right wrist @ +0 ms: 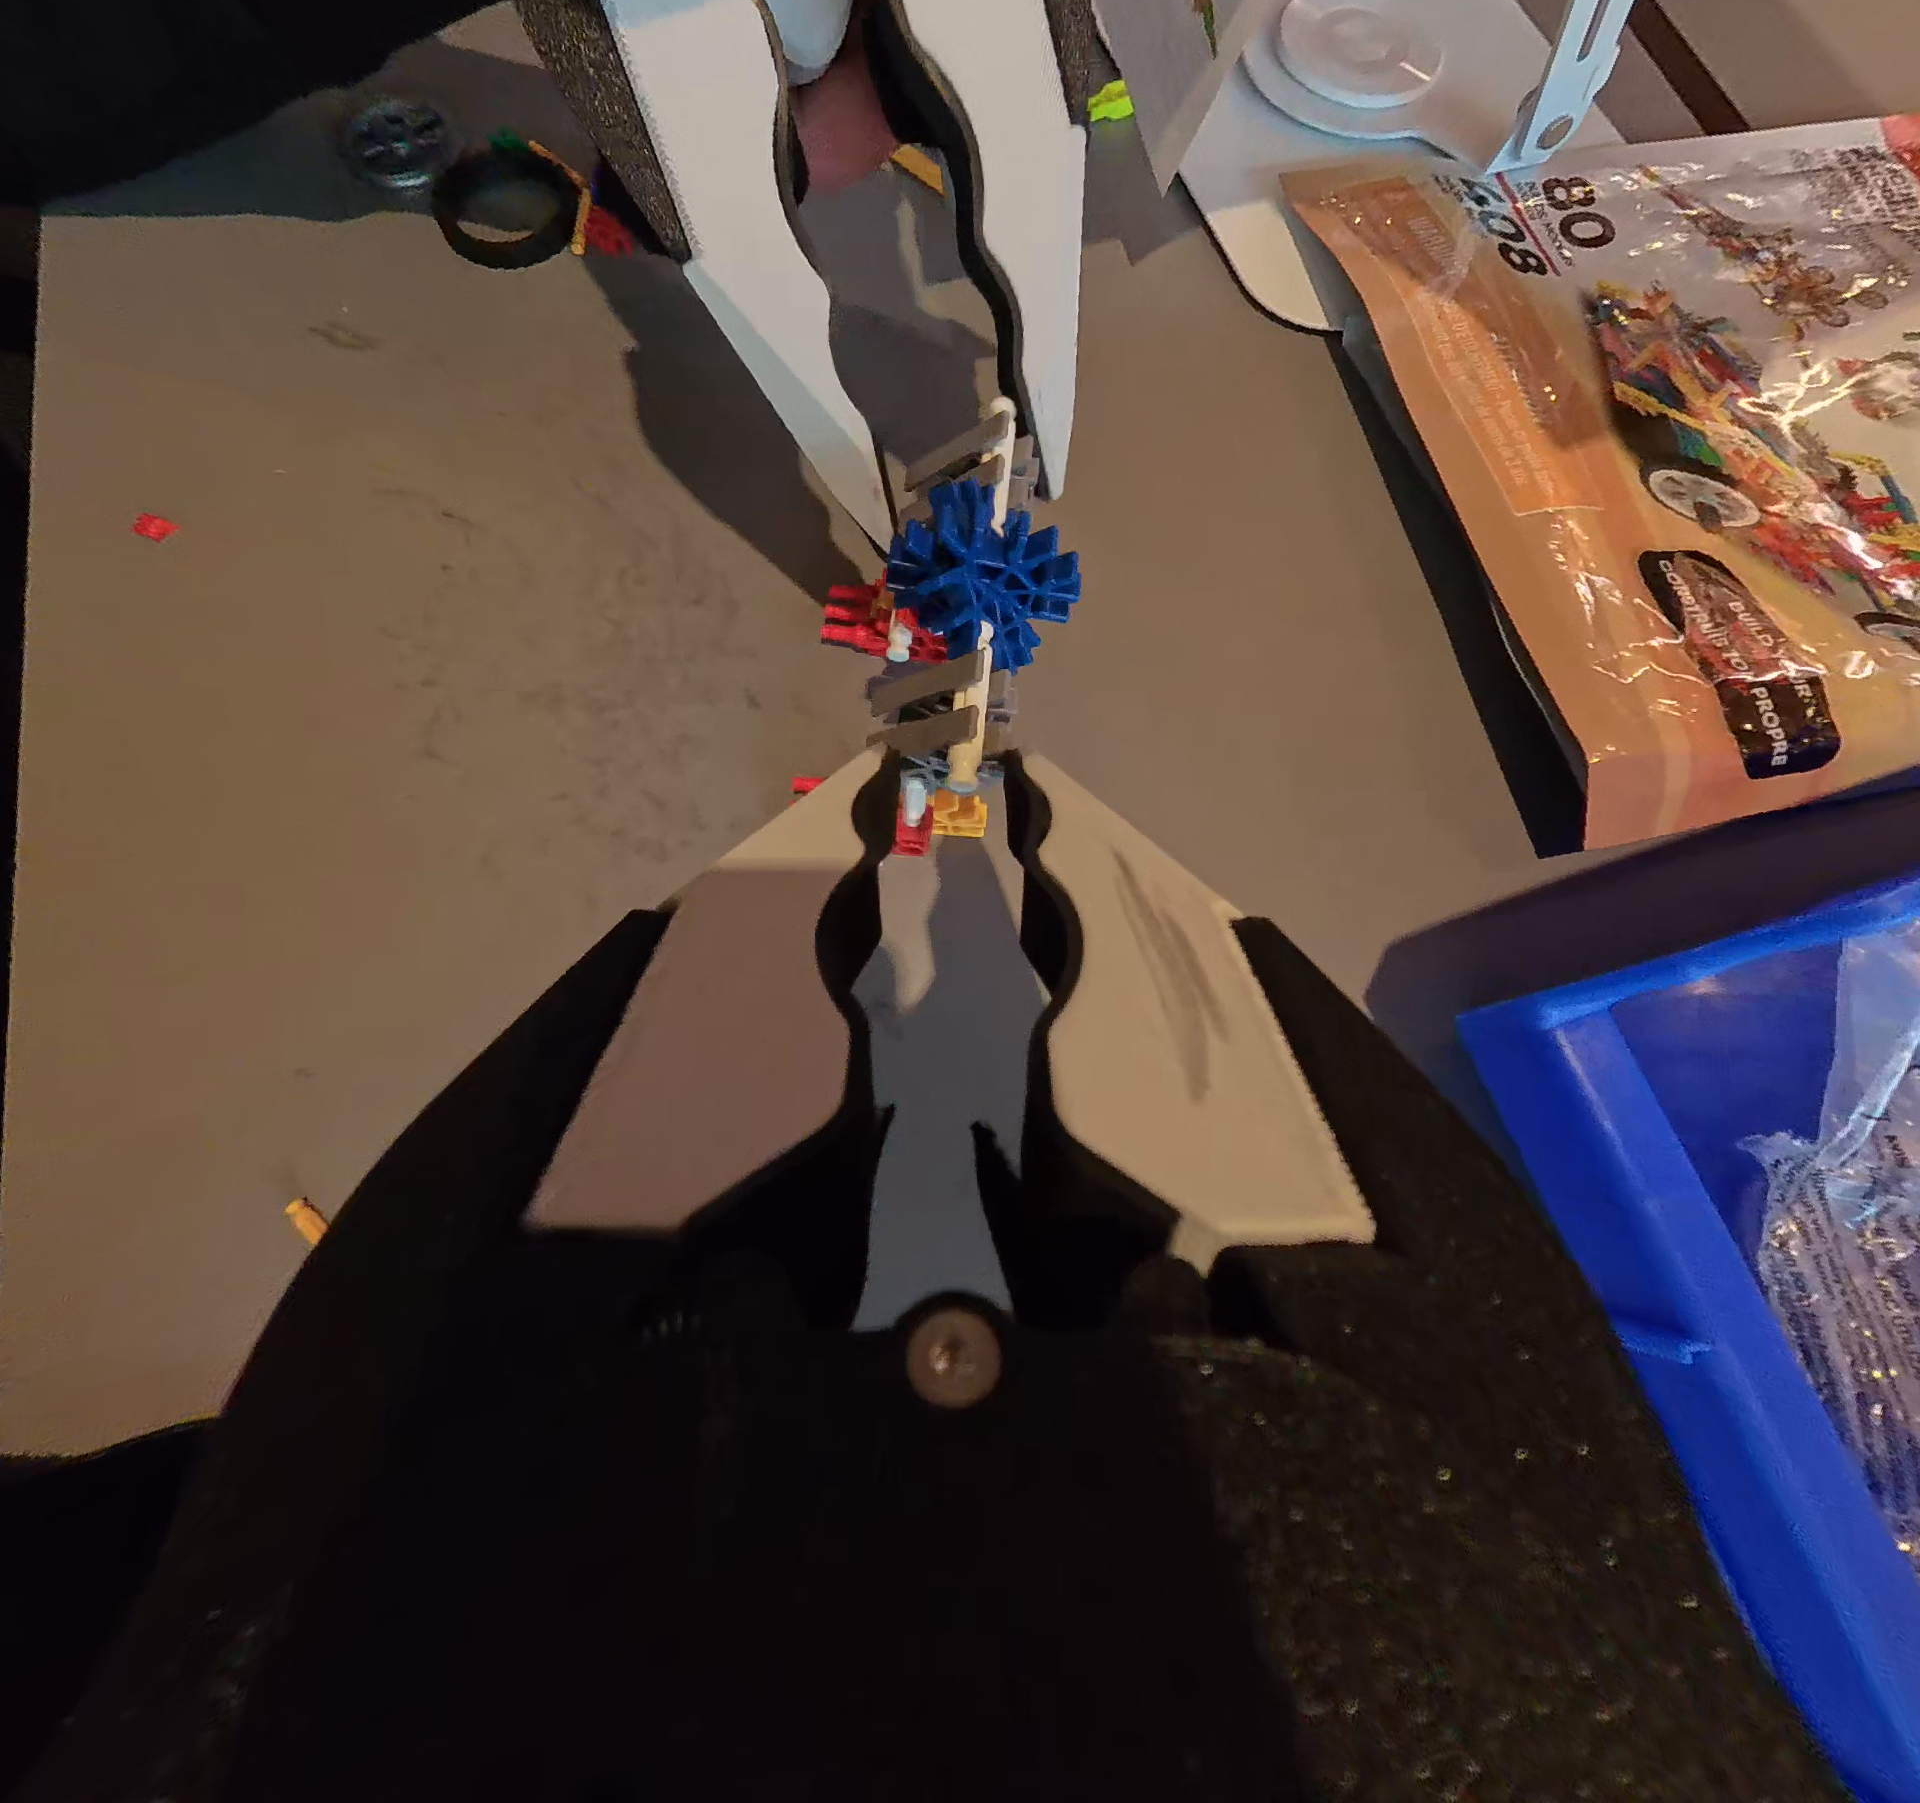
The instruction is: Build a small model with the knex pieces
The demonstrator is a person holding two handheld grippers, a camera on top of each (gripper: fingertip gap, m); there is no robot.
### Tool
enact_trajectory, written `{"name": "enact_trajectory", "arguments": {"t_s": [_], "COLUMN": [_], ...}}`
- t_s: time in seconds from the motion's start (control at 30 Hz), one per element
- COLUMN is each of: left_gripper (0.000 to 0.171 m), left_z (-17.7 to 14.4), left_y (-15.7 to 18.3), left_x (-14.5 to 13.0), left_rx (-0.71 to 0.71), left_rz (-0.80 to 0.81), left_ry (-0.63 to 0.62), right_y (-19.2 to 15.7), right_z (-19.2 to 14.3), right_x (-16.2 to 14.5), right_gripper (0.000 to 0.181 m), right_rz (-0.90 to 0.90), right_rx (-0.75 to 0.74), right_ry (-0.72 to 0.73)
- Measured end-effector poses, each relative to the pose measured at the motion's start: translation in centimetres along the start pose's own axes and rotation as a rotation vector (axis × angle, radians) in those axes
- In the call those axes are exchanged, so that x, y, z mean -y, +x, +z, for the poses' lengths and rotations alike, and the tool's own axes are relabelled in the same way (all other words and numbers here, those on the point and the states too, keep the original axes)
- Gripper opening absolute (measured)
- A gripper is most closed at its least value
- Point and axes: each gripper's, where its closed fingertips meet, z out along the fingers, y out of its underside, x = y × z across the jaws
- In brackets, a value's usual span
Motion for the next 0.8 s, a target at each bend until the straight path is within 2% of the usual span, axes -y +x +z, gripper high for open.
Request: {"name": "enact_trajectory", "arguments": {"t_s": [0.3, 0.5, 0.8], "left_gripper": [0.037, 0.048, 0.049], "left_z": [-0.2, -0.7, -1.7], "left_y": [-1.9, -1.2, 0.2], "left_x": [-0.5, -0.5, -1.8], "left_rx": [0.085, 0.097, 0.120], "left_rz": [-0.040, -0.039, 0.048], "left_ry": [0.002, 0.019, 0.011], "right_y": [0.8, 0.7, 0.6], "right_z": [1.1, 1.7, 2.6], "right_x": [0.9, 0.4, -0.3], "right_gripper": [0.024, 0.029, 0.025], "right_rz": [-0.043, -0.020, -0.011], "right_rx": [-0.056, -0.032, -0.013], "right_ry": [0.030, 0.026, -0.001]}}
